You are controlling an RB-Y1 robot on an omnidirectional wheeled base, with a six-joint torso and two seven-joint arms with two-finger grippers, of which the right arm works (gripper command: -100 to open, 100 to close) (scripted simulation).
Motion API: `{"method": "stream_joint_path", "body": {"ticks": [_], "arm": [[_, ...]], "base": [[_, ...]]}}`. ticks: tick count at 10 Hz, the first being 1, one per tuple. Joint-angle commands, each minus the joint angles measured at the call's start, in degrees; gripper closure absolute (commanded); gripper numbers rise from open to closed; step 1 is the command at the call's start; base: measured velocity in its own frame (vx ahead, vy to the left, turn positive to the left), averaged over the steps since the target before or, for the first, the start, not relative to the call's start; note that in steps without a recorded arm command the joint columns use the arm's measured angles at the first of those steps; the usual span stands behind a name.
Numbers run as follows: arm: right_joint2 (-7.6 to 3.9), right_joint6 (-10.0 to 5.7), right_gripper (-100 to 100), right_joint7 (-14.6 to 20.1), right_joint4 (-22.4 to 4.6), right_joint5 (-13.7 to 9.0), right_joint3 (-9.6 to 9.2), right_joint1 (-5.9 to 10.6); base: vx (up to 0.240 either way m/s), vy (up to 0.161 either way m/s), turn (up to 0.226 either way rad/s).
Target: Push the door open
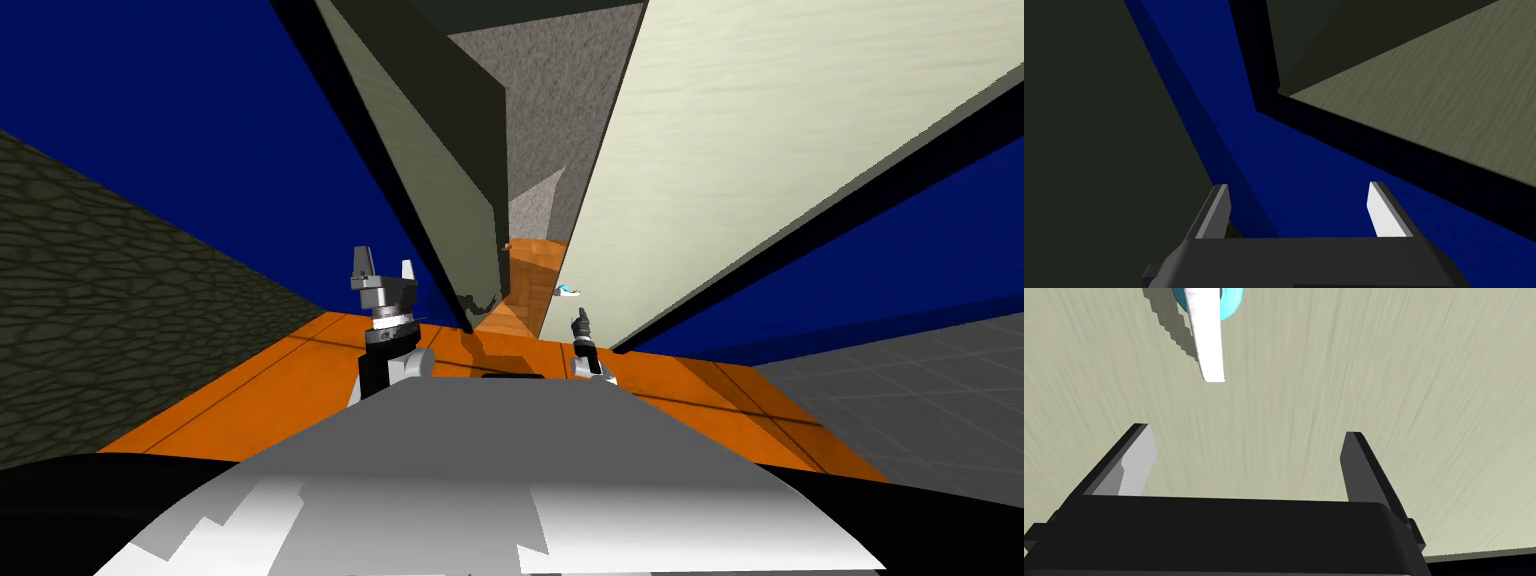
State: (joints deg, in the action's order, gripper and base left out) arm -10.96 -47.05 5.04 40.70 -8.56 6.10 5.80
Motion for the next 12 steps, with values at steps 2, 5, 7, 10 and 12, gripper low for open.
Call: {"method": "stream_joint_path", "body": {"ticks": [2,5,7,10,12], "arm": [[-0.07,-0.19,-100,-0.2,-2.2,-0.1,0.22,0.80],[-0.36,-0.70,-100,-0.2,-5.8,-0.2,0.57,2.12],[-0.49,-0.96,-100,-0.3,-7.6,-0.2,0.75,2.77],[-0.62,-1.15,-100,-0.4,-9.5,-0.3,0.96,3.58],[-0.55,-1.33,-100,-0.5,-9.8,-0.4,1.16,3.57]], "base": [[0.021,-0.052,0.077],[0.016,-0.042,0.102],[0.017,-0.056,0.087],[0.022,-0.060,0.098],[0.151,-0.047,0.024]]}}
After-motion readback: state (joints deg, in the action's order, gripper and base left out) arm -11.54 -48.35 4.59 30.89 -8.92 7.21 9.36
